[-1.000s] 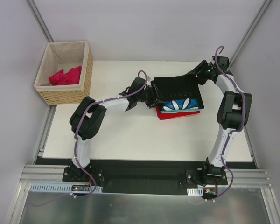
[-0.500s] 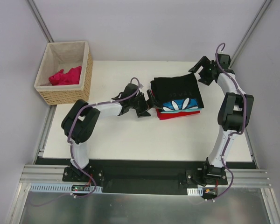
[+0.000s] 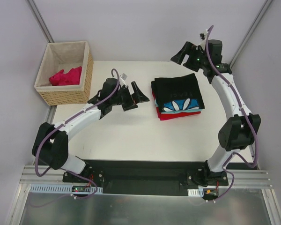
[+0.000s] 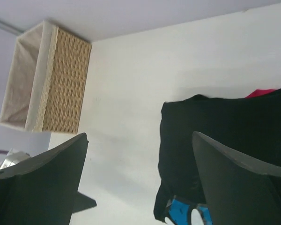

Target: Fold and stack the t-shirts

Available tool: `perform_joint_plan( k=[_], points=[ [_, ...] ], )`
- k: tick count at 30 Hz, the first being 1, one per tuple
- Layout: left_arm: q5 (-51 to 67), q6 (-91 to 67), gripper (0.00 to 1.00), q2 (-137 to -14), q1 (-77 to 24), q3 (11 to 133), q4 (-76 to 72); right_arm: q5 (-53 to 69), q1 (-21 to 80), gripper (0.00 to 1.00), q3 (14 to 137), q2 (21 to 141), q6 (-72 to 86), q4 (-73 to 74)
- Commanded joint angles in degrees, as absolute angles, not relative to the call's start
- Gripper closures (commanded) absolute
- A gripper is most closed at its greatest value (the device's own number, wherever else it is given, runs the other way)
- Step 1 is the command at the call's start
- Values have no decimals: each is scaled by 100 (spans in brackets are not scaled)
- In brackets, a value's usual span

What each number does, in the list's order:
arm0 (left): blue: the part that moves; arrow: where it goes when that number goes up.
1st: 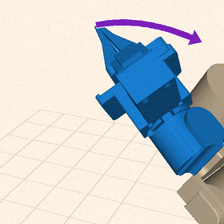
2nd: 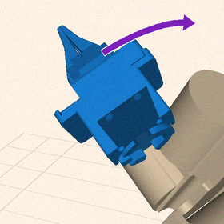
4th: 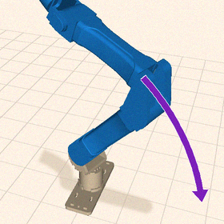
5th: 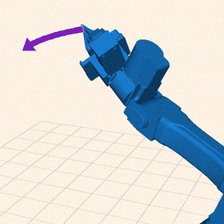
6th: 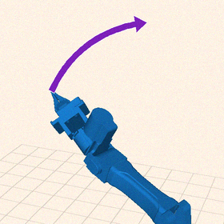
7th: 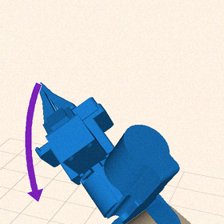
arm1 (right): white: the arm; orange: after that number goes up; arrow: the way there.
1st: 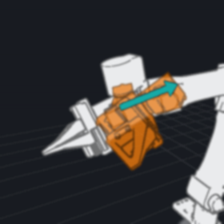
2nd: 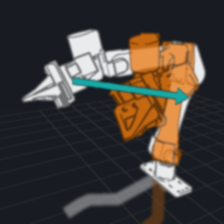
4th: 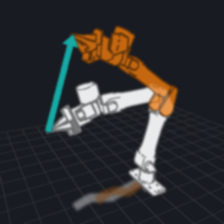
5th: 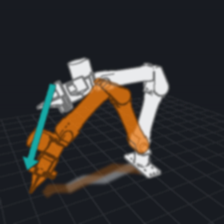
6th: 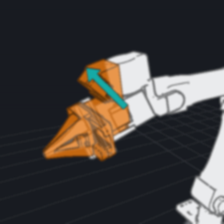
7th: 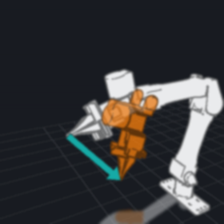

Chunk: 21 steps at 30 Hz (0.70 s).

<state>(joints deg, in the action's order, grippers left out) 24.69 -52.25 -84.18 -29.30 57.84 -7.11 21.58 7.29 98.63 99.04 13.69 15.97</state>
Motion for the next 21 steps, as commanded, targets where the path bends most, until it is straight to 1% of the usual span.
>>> perform_joint_plan(
  k=[1,4,8,12,15,21],
  points=[
    [2031,-4467,1,-8052,-2629,5651,710,2171,1273,3,9581,9756,985,2206],
    [1995,-4098,1,-7902,-2532,5590,1212,2215,1704,3,8984,9546,827,2075],
    [1881,-3806,1,-7603,-2531,5336,1239,2013,2284,3,8079,9071,721,1636],
    [1495,-3709,1,-6972,-2531,4975,1230,1697,2907,3,7131,8535,572,1398],
    [1336,-3665,1,-6585,-2531,4729,1222,1670,3198,3,6865,8306,536,1292],
    [1292,-3726,1,-6179,-2531,4377,1257,1424,3769,3,6741,8306,527,1354]
  ],
)
